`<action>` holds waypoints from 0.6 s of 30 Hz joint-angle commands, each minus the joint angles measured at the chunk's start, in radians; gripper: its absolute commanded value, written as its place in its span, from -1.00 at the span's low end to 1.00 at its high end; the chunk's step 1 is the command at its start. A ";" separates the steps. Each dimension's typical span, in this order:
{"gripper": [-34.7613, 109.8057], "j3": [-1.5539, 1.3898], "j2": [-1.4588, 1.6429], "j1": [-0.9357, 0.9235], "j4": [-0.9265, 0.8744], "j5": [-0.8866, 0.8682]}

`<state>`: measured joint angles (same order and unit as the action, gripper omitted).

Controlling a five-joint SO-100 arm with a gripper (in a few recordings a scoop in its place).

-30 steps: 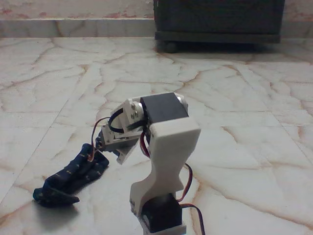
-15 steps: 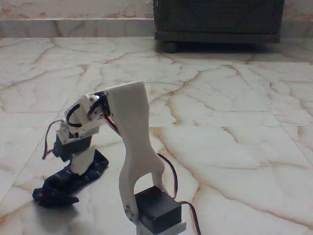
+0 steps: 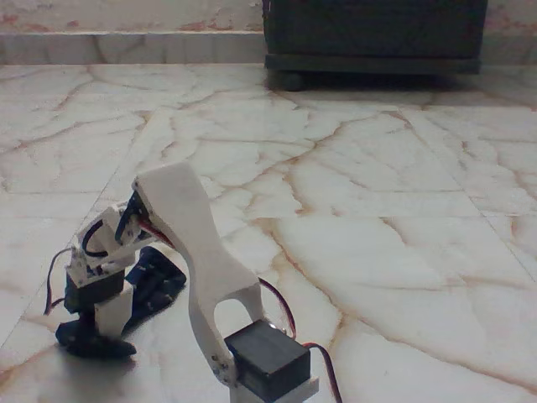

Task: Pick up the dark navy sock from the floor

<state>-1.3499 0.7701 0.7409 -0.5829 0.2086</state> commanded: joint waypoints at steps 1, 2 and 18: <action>-0.45 0.034 -0.015 -0.012 0.028 0.028; -0.46 0.035 -0.032 -0.014 0.037 0.032; -0.52 -0.247 0.147 -0.087 0.221 0.249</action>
<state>-1.5263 0.8084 0.6734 -0.4142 0.4080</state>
